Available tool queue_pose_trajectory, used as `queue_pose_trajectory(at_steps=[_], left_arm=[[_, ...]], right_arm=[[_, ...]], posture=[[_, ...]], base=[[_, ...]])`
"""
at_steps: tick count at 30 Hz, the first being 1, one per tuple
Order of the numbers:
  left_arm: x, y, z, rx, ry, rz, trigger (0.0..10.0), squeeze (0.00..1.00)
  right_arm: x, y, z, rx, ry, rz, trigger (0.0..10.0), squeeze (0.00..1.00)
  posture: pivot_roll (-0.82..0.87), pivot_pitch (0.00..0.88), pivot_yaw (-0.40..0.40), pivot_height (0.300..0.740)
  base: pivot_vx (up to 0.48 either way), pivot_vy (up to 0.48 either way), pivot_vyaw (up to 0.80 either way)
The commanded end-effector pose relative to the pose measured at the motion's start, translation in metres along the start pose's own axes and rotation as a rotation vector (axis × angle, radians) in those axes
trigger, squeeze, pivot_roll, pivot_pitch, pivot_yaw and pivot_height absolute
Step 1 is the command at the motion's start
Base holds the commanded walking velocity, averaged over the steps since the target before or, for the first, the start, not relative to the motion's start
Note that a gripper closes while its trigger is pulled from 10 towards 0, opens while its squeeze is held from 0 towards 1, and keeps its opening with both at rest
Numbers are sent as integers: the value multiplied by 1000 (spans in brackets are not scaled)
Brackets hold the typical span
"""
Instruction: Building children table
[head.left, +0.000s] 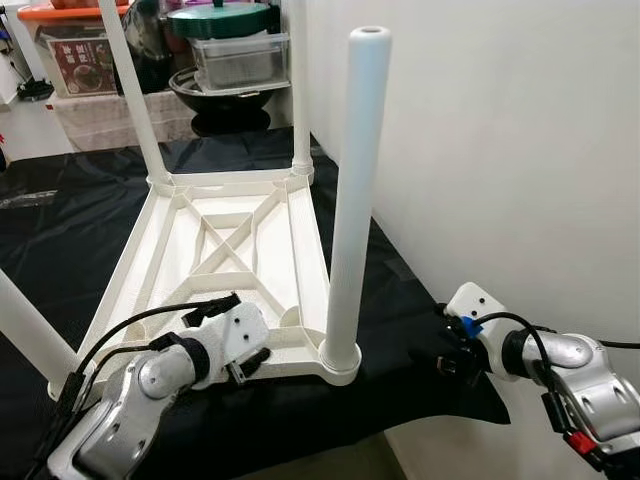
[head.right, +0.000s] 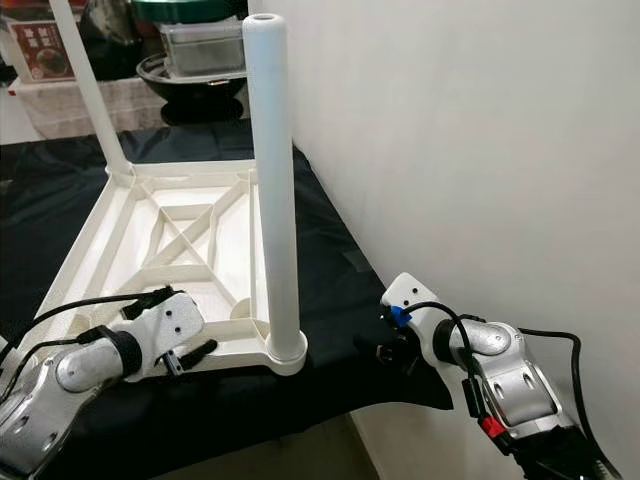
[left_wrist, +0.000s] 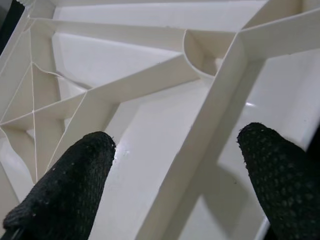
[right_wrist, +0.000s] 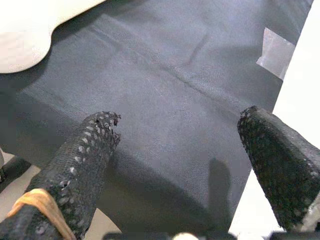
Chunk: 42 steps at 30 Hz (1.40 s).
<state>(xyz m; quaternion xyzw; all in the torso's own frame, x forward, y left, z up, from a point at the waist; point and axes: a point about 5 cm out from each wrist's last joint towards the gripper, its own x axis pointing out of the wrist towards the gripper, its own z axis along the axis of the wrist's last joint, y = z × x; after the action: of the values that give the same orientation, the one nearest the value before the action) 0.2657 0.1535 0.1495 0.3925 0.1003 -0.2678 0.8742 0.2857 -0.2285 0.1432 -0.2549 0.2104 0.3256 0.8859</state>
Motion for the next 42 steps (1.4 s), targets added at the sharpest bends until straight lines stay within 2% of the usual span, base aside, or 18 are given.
queue_pose_trajectory(at_steps=[1,5,10,13,15,20,22,23,26,30,31,34,38,42], left_arm=[[2,-5,-9,10,61,-34,10000,0],[3,-12,-11,-56,74,-117,10000,0],[1,-12,-2,-83,34,-149,10000,0],[-1,-6,9,-103,-9,-139,10000,0],[-4,5,21,-120,-54,-101,10000,0],[-6,9,25,-125,-70,-94,10000,0],[-10,9,27,-121,-75,-124,10000,0],[-16,-2,23,-73,-32,-238,10000,0],[-18,-9,17,-42,18,-295,10000,0],[-18,-13,15,-48,34,-322,10000,0],[-18,-13,15,-50,35,-325,10000,0],[-18,-13,16,-48,32,-326,10000,0],[-14,-8,13,-24,56,-295,10000,0],[-13,-11,9,-28,72,-309,10000,0]], right_arm=[[4,2,-1,-14,13,7,10000,1000],[1,-3,-3,-24,29,-14,10000,961],[0,-6,-3,-27,36,-25,10000,922],[-1,-7,-3,-29,36,-32,10000,914],[-1,-7,-3,-31,36,-32,10000,902],[-1,-7,-3,-31,35,-31,10000,886],[-1,-6,-3,-30,36,-30,10000,882],[-1,-7,-4,-31,42,-34,10000,855],[-1,-7,-4,-33,46,-35,10000,839],[-1,-7,-4,-33,48,-34,10000,820],[-1,-7,-4,-33,49,-35,10000,780],[-1,-7,-5,-33,49,-36,10000,773],[-1,-8,-4,-38,49,-40,10000,714],[-1,-7,-4,-39,48,-39,10000,671]], posture=[[-87,54,-32,740],[-91,55,-33,740],[-94,56,-34,740],[-93,59,-34,740],[-92,59,-36,740],[-94,60,-35,740],[-93,61,-35,740],[-94,60,-35,740],[-94,58,-36,740],[-95,57,-36,740],[-96,56,-37,740],[-96,55,-37,740],[-99,56,-37,740],[-101,56,-35,740]], base=[[0,0,0],[0,0,0],[0,0,0],[0,0,0],[0,0,0],[0,0,0],[0,0,0],[0,0,0],[0,0,0],[0,0,0],[0,0,0],[0,0,0],[0,0,0],[0,0,0]])
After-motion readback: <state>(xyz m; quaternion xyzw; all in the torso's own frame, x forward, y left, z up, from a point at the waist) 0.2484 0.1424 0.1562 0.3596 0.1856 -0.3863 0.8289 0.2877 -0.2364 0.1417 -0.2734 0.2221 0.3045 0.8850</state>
